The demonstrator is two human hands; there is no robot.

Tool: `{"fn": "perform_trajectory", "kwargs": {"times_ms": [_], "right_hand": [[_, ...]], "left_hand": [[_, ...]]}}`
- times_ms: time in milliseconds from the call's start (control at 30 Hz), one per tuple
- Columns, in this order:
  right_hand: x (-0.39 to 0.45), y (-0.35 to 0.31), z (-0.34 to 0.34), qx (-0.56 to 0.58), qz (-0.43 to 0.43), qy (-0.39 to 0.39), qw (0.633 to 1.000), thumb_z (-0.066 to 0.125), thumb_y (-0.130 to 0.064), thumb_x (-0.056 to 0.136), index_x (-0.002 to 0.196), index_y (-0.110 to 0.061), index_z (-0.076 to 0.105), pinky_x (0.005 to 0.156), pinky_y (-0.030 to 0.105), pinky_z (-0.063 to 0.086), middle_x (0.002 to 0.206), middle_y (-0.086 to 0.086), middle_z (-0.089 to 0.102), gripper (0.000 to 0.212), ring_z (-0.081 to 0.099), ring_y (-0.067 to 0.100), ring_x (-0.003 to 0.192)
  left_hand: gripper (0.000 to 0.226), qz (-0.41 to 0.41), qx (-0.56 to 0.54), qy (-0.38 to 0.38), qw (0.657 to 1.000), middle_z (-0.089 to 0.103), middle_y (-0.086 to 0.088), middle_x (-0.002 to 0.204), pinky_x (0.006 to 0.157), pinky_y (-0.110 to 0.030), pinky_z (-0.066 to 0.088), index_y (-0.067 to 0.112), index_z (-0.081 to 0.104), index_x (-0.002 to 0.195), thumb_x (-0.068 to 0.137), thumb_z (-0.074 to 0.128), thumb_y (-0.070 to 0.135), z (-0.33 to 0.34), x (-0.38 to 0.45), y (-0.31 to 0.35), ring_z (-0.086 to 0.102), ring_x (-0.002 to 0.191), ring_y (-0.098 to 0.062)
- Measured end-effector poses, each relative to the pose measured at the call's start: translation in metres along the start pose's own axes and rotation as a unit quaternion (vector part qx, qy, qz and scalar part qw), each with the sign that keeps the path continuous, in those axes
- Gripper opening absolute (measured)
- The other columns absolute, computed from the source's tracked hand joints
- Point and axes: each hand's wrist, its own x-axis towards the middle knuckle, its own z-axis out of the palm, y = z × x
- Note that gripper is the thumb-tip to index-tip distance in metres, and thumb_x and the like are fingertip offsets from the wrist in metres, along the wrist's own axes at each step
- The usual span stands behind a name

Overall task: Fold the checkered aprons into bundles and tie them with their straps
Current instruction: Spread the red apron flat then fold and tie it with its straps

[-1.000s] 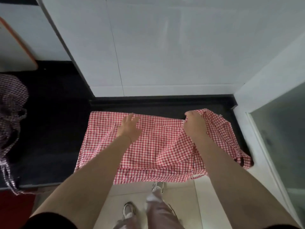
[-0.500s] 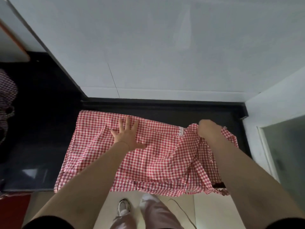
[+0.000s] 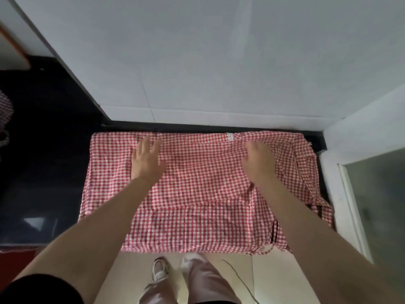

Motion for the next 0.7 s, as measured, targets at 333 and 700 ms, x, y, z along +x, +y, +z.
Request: {"fn": "perform_trajectory", "kwargs": {"times_ms": [333, 700], "right_hand": [[-0.06, -0.05, 0.06, -0.121, -0.13, -0.306, 0.935, 0.077, -0.067, 0.067, 0.156, -0.034, -0.013, 0.119, 0.061, 0.002, 0.163, 0.005, -0.024, 0.131, -0.018, 0.03, 0.151], [-0.077, -0.038, 0.052, -0.123, -0.164, -0.032, 0.978, 0.074, -0.002, 0.075, 0.091, -0.011, 0.062, 0.067, 0.039, 0.051, 0.087, 0.007, 0.061, 0.022, 0.06, 0.027, 0.083]], "left_hand": [[0.138, 0.004, 0.17, -0.249, 0.954, -0.012, -0.018, 0.164, 0.12, -0.057, 0.016, 0.022, -0.007, 0.158, 0.06, 0.07, 0.081, 0.0, -0.06, -0.002, -0.005, 0.151, -0.041], [0.059, 0.064, 0.162, -0.098, 0.98, 0.04, -0.006, 0.143, 0.099, -0.041, 0.049, 0.023, 0.036, 0.143, 0.09, 0.06, 0.017, -0.003, -0.072, -0.026, 0.042, 0.131, -0.024]]}}
